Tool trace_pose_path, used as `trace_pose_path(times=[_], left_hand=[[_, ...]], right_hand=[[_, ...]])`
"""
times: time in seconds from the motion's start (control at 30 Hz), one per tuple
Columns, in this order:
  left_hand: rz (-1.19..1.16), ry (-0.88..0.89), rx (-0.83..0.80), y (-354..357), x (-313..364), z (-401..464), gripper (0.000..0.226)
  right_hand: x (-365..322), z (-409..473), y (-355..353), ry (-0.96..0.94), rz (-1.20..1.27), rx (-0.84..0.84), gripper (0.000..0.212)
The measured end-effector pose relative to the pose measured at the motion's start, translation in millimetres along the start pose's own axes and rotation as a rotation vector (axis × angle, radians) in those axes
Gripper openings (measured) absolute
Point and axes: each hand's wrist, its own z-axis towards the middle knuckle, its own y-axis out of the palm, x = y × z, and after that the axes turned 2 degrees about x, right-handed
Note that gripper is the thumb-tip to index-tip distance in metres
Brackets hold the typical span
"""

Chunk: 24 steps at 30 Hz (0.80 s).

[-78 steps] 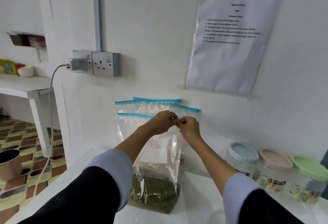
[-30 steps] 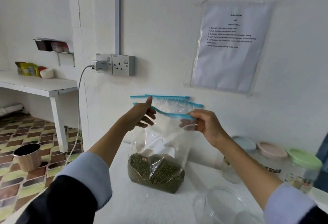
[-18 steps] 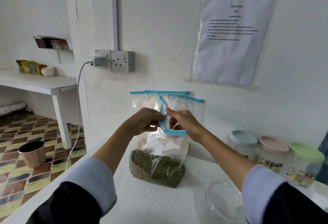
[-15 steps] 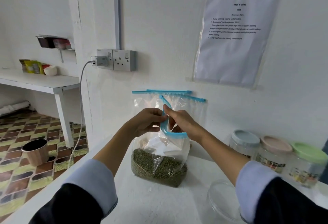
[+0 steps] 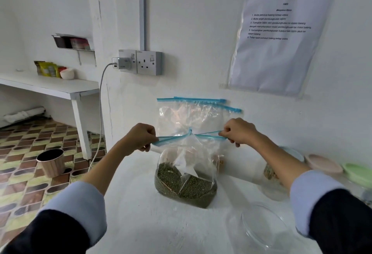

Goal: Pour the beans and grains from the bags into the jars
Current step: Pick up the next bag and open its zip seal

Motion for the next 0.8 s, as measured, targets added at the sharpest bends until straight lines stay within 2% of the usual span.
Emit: trace_pose_path(times=[0.13,0.23,0.43,0.6,0.63,0.77,0.8], left_hand=[[0.014,0.011,-0.003,2.1,-4.1,-3.0,0.022],[-0.001,0.073,0.01,-2.8,1.7,-8.1,0.022],[-0.104,0.247,0.056,4.2,30.9,-24.8,0.023],[-0.129,0.32,0.035,17.2,46.9,-30.5,0.029],[-0.131,0.327,0.032,19.7,48.7,-31.6,0.031],[-0.142,0.346,0.022,27.1,54.4,-35.5,0.033],[-0.145,0.354,0.02,28.4,55.5,-35.9,0.032]], right_hand=[[-1.1,5.2,-1.6,-0.066,-0.161,0.097,0.037],[-0.8,9.8,-9.9,-0.091,-0.195,0.162,0.034],[-24.1,21.4,-30.7,-0.128,0.208,0.161,0.017],[-66.2,24.1,-52.7,-0.275,0.331,0.054,0.009],[-76.3,24.5,-55.6,-0.281,0.332,0.013,0.012],[-110.7,25.1,-56.9,-0.208,0.379,-0.069,0.054],[-116.8,25.2,-54.7,-0.178,0.35,-0.075,0.055]])
